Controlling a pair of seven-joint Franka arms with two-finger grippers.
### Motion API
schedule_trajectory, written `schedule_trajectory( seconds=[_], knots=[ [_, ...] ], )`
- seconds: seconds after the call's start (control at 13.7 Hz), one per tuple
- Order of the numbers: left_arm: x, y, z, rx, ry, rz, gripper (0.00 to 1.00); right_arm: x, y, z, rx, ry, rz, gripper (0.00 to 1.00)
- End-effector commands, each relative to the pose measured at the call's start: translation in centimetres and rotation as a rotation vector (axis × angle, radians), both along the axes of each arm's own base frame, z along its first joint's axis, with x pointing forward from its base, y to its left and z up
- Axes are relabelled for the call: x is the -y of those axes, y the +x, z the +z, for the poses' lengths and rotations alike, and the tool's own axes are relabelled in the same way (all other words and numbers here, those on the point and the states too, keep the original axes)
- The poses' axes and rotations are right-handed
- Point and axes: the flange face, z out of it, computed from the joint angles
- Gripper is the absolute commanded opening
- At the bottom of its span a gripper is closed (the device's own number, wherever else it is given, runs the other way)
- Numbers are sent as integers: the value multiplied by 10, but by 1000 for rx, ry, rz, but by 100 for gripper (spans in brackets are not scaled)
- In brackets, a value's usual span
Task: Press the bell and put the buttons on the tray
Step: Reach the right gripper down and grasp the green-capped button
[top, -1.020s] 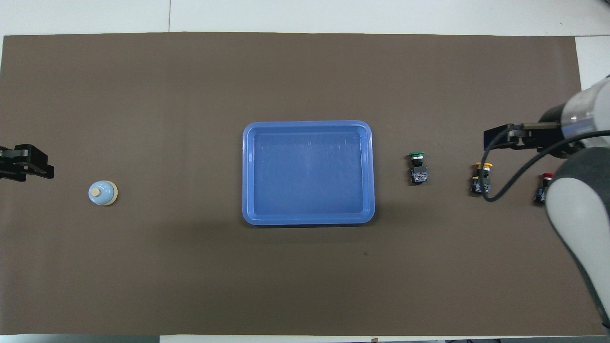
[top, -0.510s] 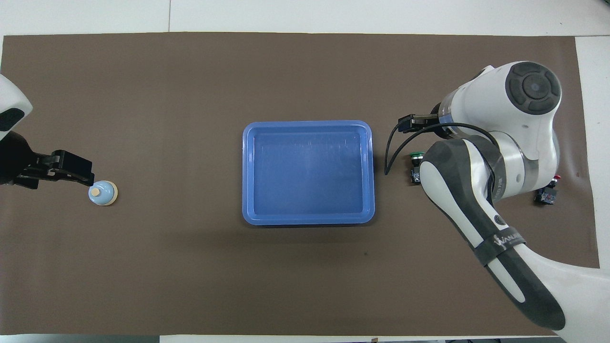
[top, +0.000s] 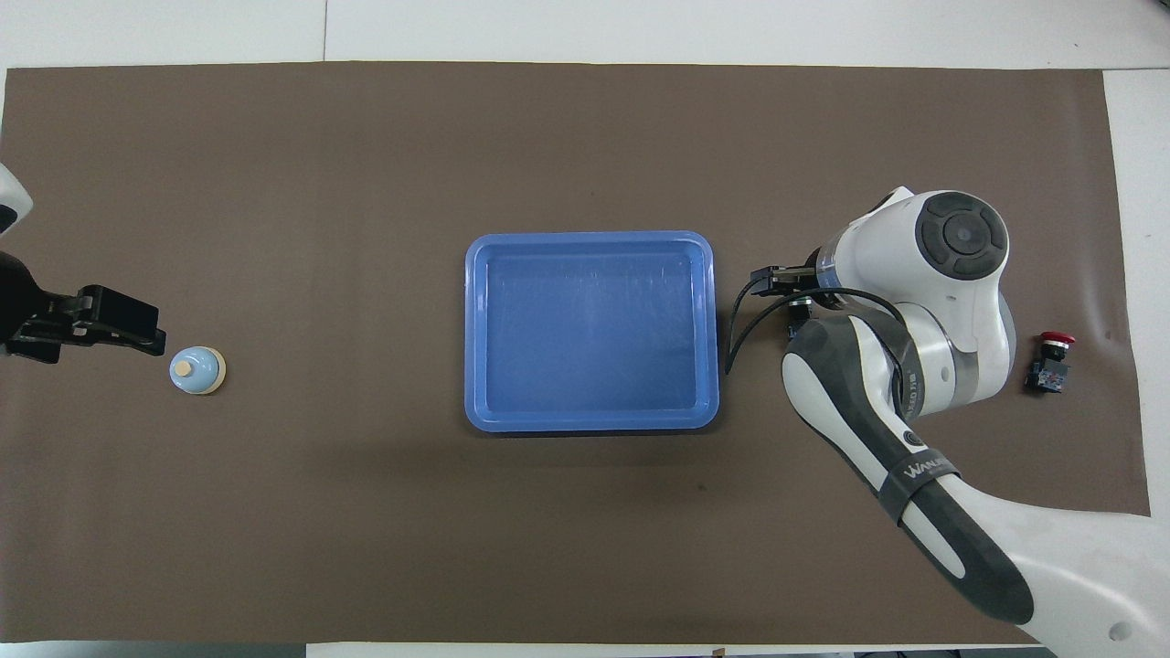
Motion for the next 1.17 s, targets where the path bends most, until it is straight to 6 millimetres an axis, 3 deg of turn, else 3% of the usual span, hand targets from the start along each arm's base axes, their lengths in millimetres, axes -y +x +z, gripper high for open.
schedule_trajectory(
  seconds=[0.0, 0.36, 0.73, 0.87, 1.09],
  knots=[
    [0, -1, 2, 2, -1, -3, 100, 15, -15, -7, 11, 5, -42, 100],
    [2, -2, 2, -3, -1, -6, 100, 10, -24, -31, 6, 7, -55, 100],
    [-1, -2, 2, -1, 1, -1, 100, 13, -34, -38, -20, 0, -54, 95],
    [-4, -2, 3, -2, 1, 5, 100, 13, -34, -39, -25, 0, -55, 77],
    [-6, -2, 3, 0, 9, 14, 100, 10, -36, -39, -28, -1, -49, 14]
  ],
)
